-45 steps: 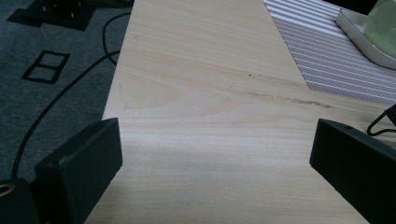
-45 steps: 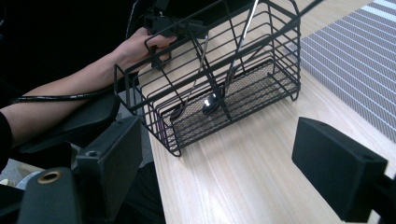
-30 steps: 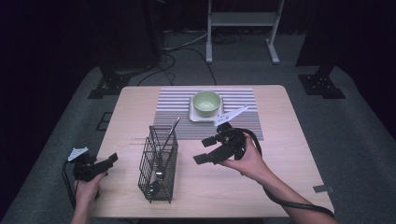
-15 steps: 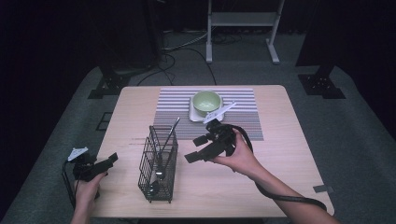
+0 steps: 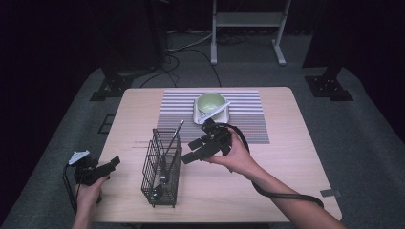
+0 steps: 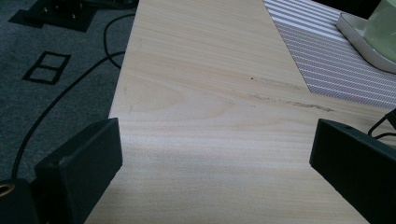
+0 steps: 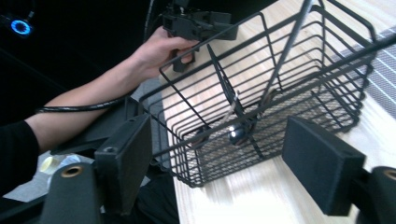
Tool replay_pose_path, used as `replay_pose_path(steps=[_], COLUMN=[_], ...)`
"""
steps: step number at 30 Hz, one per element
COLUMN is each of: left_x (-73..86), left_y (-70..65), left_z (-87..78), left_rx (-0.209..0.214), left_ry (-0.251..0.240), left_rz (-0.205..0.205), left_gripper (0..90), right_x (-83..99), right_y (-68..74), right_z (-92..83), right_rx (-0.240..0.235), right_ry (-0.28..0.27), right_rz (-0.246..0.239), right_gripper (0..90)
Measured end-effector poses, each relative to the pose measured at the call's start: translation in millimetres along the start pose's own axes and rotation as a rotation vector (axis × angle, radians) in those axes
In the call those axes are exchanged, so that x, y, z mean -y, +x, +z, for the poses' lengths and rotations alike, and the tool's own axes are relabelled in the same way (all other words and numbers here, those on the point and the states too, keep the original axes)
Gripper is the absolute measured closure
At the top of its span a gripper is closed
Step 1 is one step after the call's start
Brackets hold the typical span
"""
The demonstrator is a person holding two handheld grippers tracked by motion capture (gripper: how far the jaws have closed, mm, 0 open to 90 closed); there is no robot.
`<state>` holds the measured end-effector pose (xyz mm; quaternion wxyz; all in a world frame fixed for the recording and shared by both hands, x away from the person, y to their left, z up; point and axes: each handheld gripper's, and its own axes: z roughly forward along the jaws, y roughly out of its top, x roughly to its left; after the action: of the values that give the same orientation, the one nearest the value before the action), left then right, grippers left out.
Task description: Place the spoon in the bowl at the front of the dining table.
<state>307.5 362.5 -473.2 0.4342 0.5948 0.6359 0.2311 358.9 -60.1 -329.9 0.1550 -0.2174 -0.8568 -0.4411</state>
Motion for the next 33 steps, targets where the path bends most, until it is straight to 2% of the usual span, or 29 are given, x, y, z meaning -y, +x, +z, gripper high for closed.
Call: replay_pose_path(steps=[8,11,19,22,23,28,31,33], left_x=[-0.3,-0.4,-0.6,-0.6,-0.6,-0.6,-0.7,-0.5], left_y=[0.1,0.5,0.6,0.6,0.6,0.6,0.9,1.2], left_z=[-0.4,-0.8,-0.6,-0.6,-0.6,-0.6,-0.6,-0.5], left_rx=[0.001,0.001,0.002,0.002,0.002,0.003,0.003,0.003], left_ry=[-0.001,-0.002,-0.004,-0.004,-0.004,-0.005,-0.005,-0.003], left_rz=[-0.001,0.000,-0.003,-0.003,-0.003,-0.003,-0.003,-0.003], left_gripper=[1.3,1.3,1.3,1.3,1.3,1.3,1.3,1.3], right_x=[-10.6,-13.4,-18.2,-19.6,-19.6,-20.9,-21.3,-21.8], right_y=[1.1,1.0,-3.6,-2.7,-2.7,-1.2,-1.1,-0.7], right_z=[10.7,15.7,23.7,28.3,28.3,33.5,35.2,35.2], right_rx=[-0.036,-0.023,-0.002,0.020,0.020,0.048,0.048,0.054], right_ry=[0.018,0.036,0.066,0.085,0.085,0.109,0.108,0.107], right_rz=[0.009,0.006,0.037,0.017,0.017,0.013,0.001,-0.006], right_gripper=[32.5,38.3,58.7,67.5,67.5,79.2,86.6,88.1])
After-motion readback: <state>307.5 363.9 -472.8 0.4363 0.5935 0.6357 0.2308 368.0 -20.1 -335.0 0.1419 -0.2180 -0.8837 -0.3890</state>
